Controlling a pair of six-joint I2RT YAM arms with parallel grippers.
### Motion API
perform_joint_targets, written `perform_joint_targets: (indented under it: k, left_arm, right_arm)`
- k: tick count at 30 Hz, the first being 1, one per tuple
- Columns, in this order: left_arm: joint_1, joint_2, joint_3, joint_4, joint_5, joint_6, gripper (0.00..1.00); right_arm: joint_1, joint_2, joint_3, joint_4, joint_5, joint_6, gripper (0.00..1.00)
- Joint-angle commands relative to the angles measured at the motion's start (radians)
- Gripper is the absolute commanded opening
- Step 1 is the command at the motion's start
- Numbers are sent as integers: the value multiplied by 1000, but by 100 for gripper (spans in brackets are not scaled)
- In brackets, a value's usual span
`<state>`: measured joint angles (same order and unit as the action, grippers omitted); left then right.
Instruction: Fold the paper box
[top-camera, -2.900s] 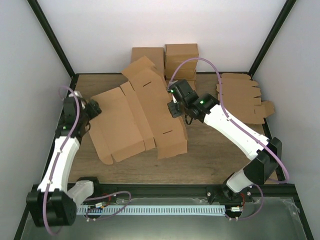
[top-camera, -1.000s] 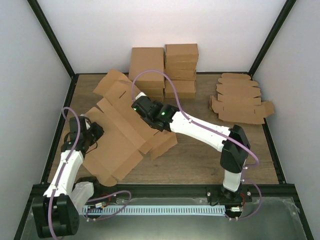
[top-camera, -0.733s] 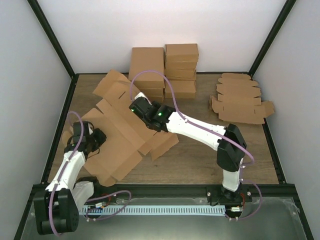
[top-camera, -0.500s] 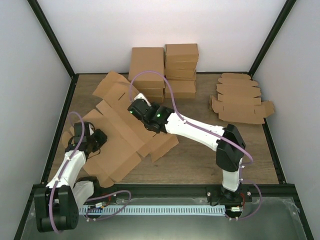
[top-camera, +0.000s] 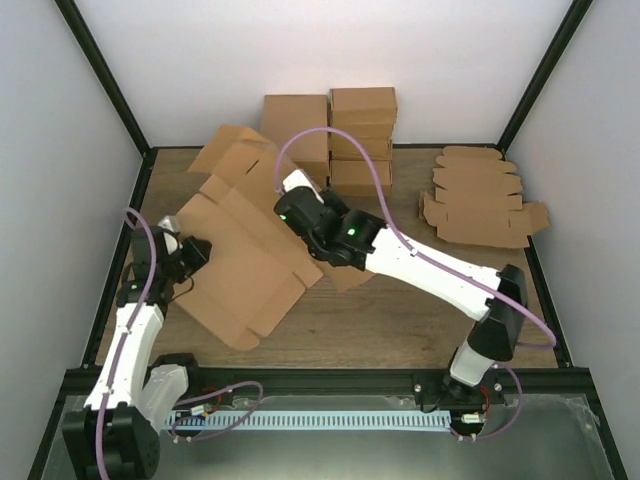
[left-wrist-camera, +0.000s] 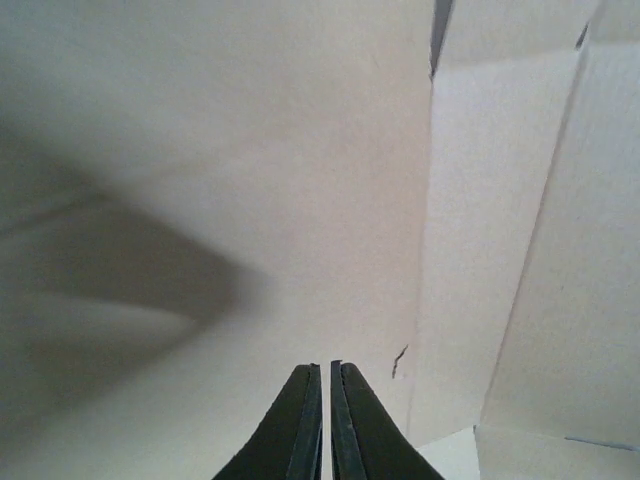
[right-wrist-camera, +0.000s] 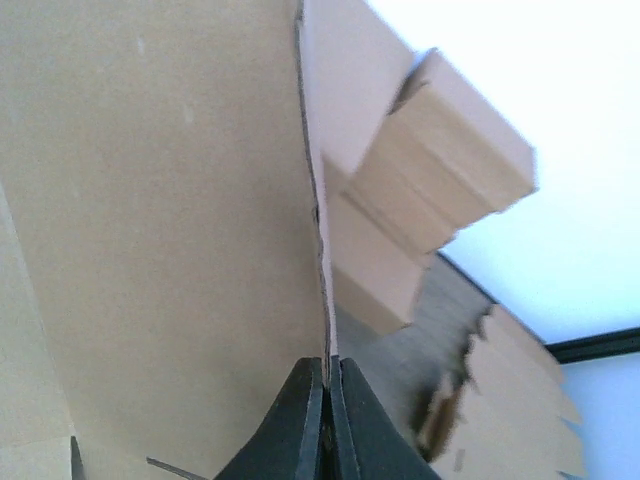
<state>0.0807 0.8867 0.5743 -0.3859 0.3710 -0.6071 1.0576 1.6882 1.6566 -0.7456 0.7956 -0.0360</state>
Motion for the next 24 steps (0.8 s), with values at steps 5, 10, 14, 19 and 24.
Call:
perform_joint_targets:
  k: [5,10,14,19,24]
  left_arm:
    - [-4,-62,104,-75,22,52,7]
    - [-4,-77,134,-105,29,69,7]
    - [-5,-103,145,-119,29,69,7]
    - [-6,-120,154,-138,30,73,7]
    - [-6,-143,179,-174,-5,105,8]
  right_arm:
    - [5,-121,-135,206,214,-405,1]
    - [1,-266,-232,335,89,-671,1]
    - [0,-405,-292,368,-141,-839,1]
    - [2,-422,-363,424,-211,-866,1]
    - [2,-321,-388,438,-215,-832,1]
